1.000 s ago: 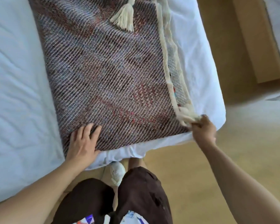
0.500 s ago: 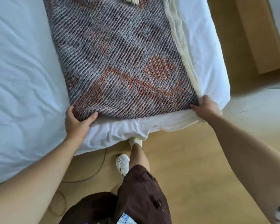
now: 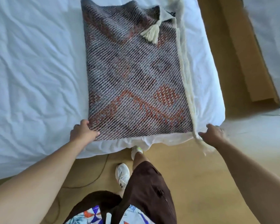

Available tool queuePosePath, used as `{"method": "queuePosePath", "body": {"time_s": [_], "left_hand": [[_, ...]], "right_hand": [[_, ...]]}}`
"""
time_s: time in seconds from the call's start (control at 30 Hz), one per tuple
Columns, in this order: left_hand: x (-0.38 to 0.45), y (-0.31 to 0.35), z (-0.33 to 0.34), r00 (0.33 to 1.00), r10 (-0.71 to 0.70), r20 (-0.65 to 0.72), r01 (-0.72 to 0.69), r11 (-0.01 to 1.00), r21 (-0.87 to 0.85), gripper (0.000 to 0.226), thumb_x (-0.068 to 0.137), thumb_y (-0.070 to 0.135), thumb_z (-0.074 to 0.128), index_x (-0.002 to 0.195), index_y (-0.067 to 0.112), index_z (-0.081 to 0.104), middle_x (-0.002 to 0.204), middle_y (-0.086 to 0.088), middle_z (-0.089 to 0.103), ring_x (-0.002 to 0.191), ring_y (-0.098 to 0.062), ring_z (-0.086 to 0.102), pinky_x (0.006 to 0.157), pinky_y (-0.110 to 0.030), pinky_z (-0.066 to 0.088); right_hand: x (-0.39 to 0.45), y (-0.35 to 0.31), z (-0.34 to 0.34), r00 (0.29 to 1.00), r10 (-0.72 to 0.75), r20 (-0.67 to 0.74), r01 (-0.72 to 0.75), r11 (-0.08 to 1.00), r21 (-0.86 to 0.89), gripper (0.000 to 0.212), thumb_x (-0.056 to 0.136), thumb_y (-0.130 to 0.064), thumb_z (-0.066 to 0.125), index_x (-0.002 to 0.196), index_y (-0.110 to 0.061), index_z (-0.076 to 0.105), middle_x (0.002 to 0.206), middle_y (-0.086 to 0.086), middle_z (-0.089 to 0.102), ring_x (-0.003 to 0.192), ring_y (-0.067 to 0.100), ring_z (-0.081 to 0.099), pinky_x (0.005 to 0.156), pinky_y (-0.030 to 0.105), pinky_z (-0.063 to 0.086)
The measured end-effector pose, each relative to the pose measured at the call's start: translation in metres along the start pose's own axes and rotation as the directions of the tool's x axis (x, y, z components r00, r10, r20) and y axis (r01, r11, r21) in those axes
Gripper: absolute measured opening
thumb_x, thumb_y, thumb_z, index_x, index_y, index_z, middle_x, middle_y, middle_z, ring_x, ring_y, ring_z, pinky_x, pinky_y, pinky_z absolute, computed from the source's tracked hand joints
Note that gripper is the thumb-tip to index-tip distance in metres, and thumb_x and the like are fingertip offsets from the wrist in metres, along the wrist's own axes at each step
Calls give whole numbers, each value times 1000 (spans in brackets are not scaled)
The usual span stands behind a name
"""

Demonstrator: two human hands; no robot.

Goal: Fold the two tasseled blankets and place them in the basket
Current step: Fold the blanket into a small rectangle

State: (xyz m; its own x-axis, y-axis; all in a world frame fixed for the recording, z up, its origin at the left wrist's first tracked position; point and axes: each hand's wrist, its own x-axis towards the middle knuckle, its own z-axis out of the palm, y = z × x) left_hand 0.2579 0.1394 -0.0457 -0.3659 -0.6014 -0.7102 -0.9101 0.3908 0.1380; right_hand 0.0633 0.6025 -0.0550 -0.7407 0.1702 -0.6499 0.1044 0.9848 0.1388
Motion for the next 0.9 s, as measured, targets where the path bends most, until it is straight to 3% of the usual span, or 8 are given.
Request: {"method": "queuePosePath", "body": {"time_s": [0.1, 0.33, 0.47, 0.6, 0.67, 0.77, 0.83, 0.9], "left_hand": [[6, 34, -25, 995, 99, 0, -98, 992, 84, 75, 81, 51, 74, 144, 21, 48, 136, -17, 53, 124, -40, 53, 101, -47, 49], [55, 161, -99, 934, 357, -15, -354, 931, 91, 73, 92, 46, 65, 155, 25, 34, 156, -11, 37, 138, -33, 42, 110, -48, 42], [109, 235, -126, 888, 458, -34, -441, 871, 216, 68, 95, 47, 60, 154, 26, 35, 158, -6, 34, 141, -31, 37, 113, -48, 39], [163, 299, -130, 877, 481, 6, -466, 846, 261, 68, 98, 48, 56, 158, 31, 28, 167, -2, 17, 153, -30, 18, 122, -50, 27], [188, 326, -128, 855, 518, -14, -486, 812, 322, 68, 98, 48, 55, 158, 32, 26, 169, -1, 13, 155, -30, 11, 124, -50, 19], [218, 357, -124, 815, 579, -21, -526, 754, 394, 69, 98, 50, 54, 158, 33, 25, 170, -1, 11, 156, -29, 6, 124, -53, 17], [232, 370, -122, 812, 584, -5, -537, 750, 387, 70, 98, 51, 52, 159, 34, 23, 170, 0, 8, 156, -28, 3, 124, -53, 15], [241, 380, -121, 810, 587, 16, -545, 742, 390, 70, 98, 52, 51, 159, 34, 21, 171, 1, 5, 156, -28, 0, 123, -55, 14]], "right_hand": [[-18, -60, -53, 994, -107, -18, 108, 990, 89, 62, 89, -49, 67, 141, -17, 55, 134, 16, 63, 128, 37, 54, 103, 47, 48], [48, -187, -164, 913, -402, -69, 407, 905, 124, 49, 97, -32, 62, 142, -15, 57, 135, 12, 66, 127, 32, 58, 101, 39, 47], [116, -257, -210, 863, -504, -26, 503, 857, 110, 46, 99, -22, 56, 145, -15, 55, 132, 13, 67, 123, 30, 61, 101, 38, 48], [200, -322, -248, 858, -512, -21, 505, 836, 214, 52, 97, -18, 55, 148, -23, 51, 128, 15, 67, 94, 27, 70, 77, 34, 58], [237, -347, -268, 877, -472, -85, 478, 841, 256, 59, 91, -10, 51, 147, -30, 52, 130, 12, 62, 82, 27, 66, 59, 29, 54], [279, -373, -288, 861, -499, -98, 508, 838, 198, 62, 90, -11, 49, 147, -36, 51, 138, 12, 58, 97, 30, 65, 75, 31, 56], [299, -382, -299, 849, -493, -190, 528, 788, 317, 60, 93, -15, 53, 150, -34, 47, 128, 10, 64, 101, 29, 65, 86, 35, 58], [322, -386, -312, 886, -347, -307, 463, 655, 598, 60, 92, -16, 56, 149, -30, 46, 111, 4, 67, 86, 20, 67, 70, 29, 57]]}}
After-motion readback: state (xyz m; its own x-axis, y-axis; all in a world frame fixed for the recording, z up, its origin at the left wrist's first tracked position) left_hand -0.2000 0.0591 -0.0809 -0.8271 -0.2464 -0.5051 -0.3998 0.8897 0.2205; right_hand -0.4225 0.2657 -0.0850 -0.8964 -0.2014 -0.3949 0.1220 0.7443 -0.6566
